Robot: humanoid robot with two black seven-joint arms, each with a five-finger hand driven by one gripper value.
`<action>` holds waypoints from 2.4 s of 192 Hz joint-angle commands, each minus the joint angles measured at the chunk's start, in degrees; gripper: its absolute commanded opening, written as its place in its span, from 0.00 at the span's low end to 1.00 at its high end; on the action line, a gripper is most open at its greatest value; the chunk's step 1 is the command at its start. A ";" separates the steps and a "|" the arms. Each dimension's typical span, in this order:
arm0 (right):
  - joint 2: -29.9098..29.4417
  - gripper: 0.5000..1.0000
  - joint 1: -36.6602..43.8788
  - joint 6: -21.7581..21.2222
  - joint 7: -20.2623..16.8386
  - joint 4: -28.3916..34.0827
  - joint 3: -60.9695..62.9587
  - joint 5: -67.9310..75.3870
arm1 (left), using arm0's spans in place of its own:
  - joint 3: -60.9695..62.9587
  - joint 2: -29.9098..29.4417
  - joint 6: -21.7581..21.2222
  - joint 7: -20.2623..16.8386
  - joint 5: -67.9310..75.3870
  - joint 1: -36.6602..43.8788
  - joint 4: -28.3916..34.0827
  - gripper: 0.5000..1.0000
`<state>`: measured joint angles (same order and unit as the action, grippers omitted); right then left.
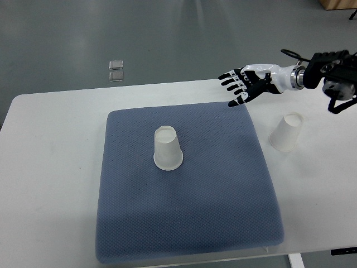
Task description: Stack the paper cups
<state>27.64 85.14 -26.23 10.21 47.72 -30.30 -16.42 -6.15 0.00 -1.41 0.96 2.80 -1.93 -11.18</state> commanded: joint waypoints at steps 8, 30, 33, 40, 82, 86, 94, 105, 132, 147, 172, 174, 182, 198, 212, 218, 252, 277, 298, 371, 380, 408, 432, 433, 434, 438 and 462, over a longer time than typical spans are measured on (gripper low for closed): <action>-0.13 0.86 15.24 -0.40 -0.20 6.69 -18.13 -11.35 | -0.01 0.00 0.18 0.00 0.01 -0.18 -0.33 1.00; -0.22 0.86 23.41 -2.25 -2.57 11.17 -24.19 -15.13 | 0.08 0.00 0.18 0.00 0.01 -0.27 -0.16 1.00; -0.22 0.86 24.73 -3.04 -3.01 12.14 -25.07 -15.57 | 0.08 0.00 0.18 0.00 0.01 -0.27 -0.07 1.00; -0.31 0.86 27.36 -4.62 -3.71 13.80 -26.57 -16.19 | 0.08 0.00 0.18 0.00 0.01 -0.27 -0.07 1.00; -0.92 0.86 39.93 -8.77 -5.73 20.13 -29.38 -16.80 | 0.08 0.00 0.27 0.00 0.01 -0.27 -0.42 1.00; -0.92 0.86 41.16 -8.77 -5.73 20.40 -29.47 -16.80 | 0.08 0.00 0.27 0.00 0.10 -0.27 -0.42 1.00; -0.92 0.86 42.57 -8.77 -5.73 20.48 -29.56 -16.80 | 0.08 0.00 0.27 0.00 0.10 -0.27 -0.42 1.00; -0.84 0.86 44.85 -8.77 -5.82 20.48 -29.47 -16.80 | 0.08 0.00 0.27 0.00 0.10 -0.27 -0.42 1.00; -0.22 0.86 49.07 -8.77 -5.73 20.48 -29.47 -16.89 | 0.17 0.00 0.27 0.00 0.10 -0.36 -0.42 1.00; 0.31 0.87 50.83 -8.77 -5.64 20.48 -29.38 -16.89 | 0.17 0.00 0.27 0.00 0.10 -0.27 -0.42 1.00; 1.98 0.87 52.33 -8.77 -5.64 20.57 -29.12 -16.98 | 0.26 0.00 0.27 0.00 0.10 -0.27 -0.51 1.00; 2.15 0.87 52.33 -8.77 -5.64 20.49 -29.12 -16.98 | 0.26 0.00 0.27 0.00 0.10 -0.27 -0.51 1.00; 2.33 0.87 52.33 -8.77 -5.64 20.48 -29.20 -17.07 | 0.26 0.00 0.27 0.00 0.19 -0.27 -0.51 1.00; 2.59 0.87 52.15 -8.77 -5.64 20.48 -29.12 -17.95 | 0.26 0.00 0.27 0.00 0.19 -0.27 -0.51 1.00; 2.59 0.87 50.75 -8.77 -5.64 20.48 -29.20 -18.21 | 0.26 0.00 0.27 0.00 0.19 -0.36 -0.51 1.00; 2.59 0.87 49.52 -8.77 -5.64 20.48 -29.29 -18.21 | 0.26 0.00 0.27 0.00 0.19 -0.27 -0.51 1.00; 2.50 0.86 41.60 -8.77 -5.91 20.40 -29.56 -20.23 | 0.34 0.00 0.27 0.00 0.19 -0.27 -0.51 1.00; 2.33 0.87 34.13 -4.62 -7.31 19.61 -29.47 -21.11 | 0.26 0.00 0.27 0.00 0.19 -0.27 -0.51 1.00; 2.15 0.86 29.39 0.82 -7.75 19.52 -29.47 -21.29 | 0.34 0.00 0.27 0.00 0.19 -0.27 -0.51 1.00; 0.83 0.86 18.49 15.77 -10.92 17.85 -28.59 -17.42 | 0.43 0.00 0.27 0.00 0.19 -0.27 -0.51 1.00; 0.13 0.86 17.79 16.03 -11.09 17.15 -28.59 -15.05 | 0.43 0.00 0.27 0.00 0.19 -0.27 -0.51 1.00; -1.54 0.86 15.59 16.56 -11.18 15.74 -28.68 -11.88 | 0.43 0.00 0.27 0.00 0.19 -0.27 -0.51 1.00; -2.68 0.86 13.39 17.70 -11.36 14.95 -28.68 -11.71 | 0.34 0.00 0.27 0.00 0.19 -0.27 -0.51 1.00; -2.68 0.86 13.39 17.70 -11.36 14.95 -28.68 -11.71 | 0.34 0.00 0.27 0.00 0.19 -0.27 -0.51 1.00; -2.68 0.86 13.39 17.70 -11.36 14.95 -28.68 -11.71 | 0.34 0.00 0.27 0.00 0.19 -0.27 -0.51 1.00; -3.03 0.86 12.87 17.88 -11.53 14.68 -28.59 -11.71 | 0.34 0.00 0.27 0.00 0.19 -0.27 -0.51 1.00; -3.56 0.86 10.58 19.20 -11.53 13.63 -28.50 -11.71 | 0.34 0.00 0.27 0.00 0.19 -0.27 -0.51 1.00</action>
<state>24.52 97.42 -8.06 -1.27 62.15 -58.89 -28.14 -5.79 0.00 -1.14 0.97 2.98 -2.20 -11.69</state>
